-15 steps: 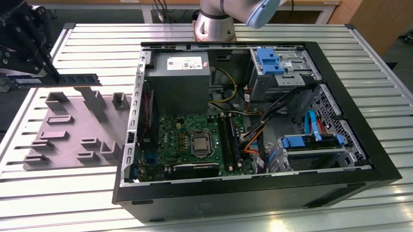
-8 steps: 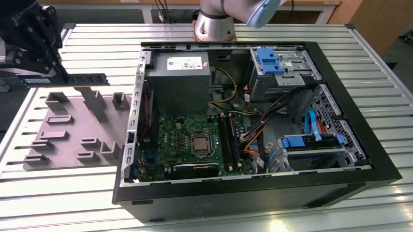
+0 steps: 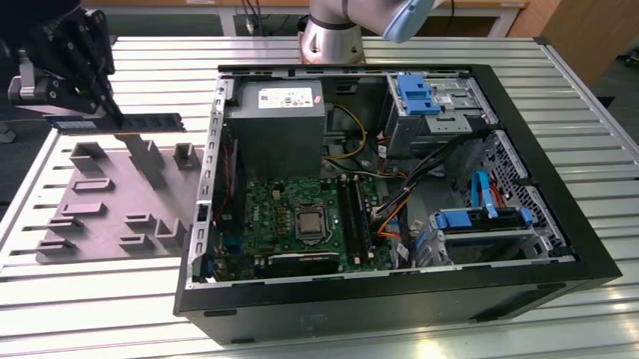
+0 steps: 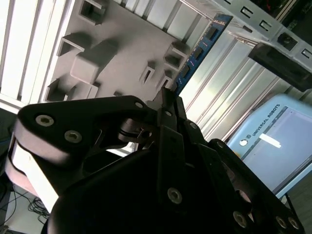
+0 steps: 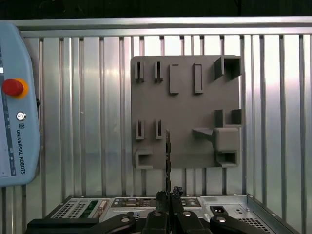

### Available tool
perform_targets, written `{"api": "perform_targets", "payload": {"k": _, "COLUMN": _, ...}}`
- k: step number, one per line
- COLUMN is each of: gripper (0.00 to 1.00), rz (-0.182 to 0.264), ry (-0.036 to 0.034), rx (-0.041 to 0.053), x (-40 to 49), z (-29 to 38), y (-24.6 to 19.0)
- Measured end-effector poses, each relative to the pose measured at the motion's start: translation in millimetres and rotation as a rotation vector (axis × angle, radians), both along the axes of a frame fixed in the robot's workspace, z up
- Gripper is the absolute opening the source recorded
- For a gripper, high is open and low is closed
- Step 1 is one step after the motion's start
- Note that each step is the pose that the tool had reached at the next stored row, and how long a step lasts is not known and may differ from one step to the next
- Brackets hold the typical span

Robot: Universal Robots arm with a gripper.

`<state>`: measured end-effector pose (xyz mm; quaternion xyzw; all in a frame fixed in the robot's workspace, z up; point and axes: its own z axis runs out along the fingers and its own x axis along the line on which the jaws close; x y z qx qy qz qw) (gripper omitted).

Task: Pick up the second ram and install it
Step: 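Pick up the second ram and move it above second insertion slot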

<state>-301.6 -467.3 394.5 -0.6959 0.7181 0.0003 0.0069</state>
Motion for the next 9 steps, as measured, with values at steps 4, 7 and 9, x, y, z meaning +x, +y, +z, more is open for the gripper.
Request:
{"api": "perform_targets", "payload": {"k": 4, "gripper": 0.14, "rz": 0.000, "ry": 0.0001, "rx": 0.0000, "x": 7.6, "z": 0.0, "y": 0.0}}
{"api": "perform_targets", "payload": {"k": 7, "gripper": 0.14, "rz": 0.000, "ry": 0.0000, "rx": 0.0000, "x": 12.8, "z": 0.0, "y": 0.0}}
{"api": "perform_targets", "payload": {"k": 9, "gripper": 0.14, "rz": 0.000, "ry": 0.0001, "rx": -0.0001, "x": 15.9, "z": 0.0, "y": 0.0}}
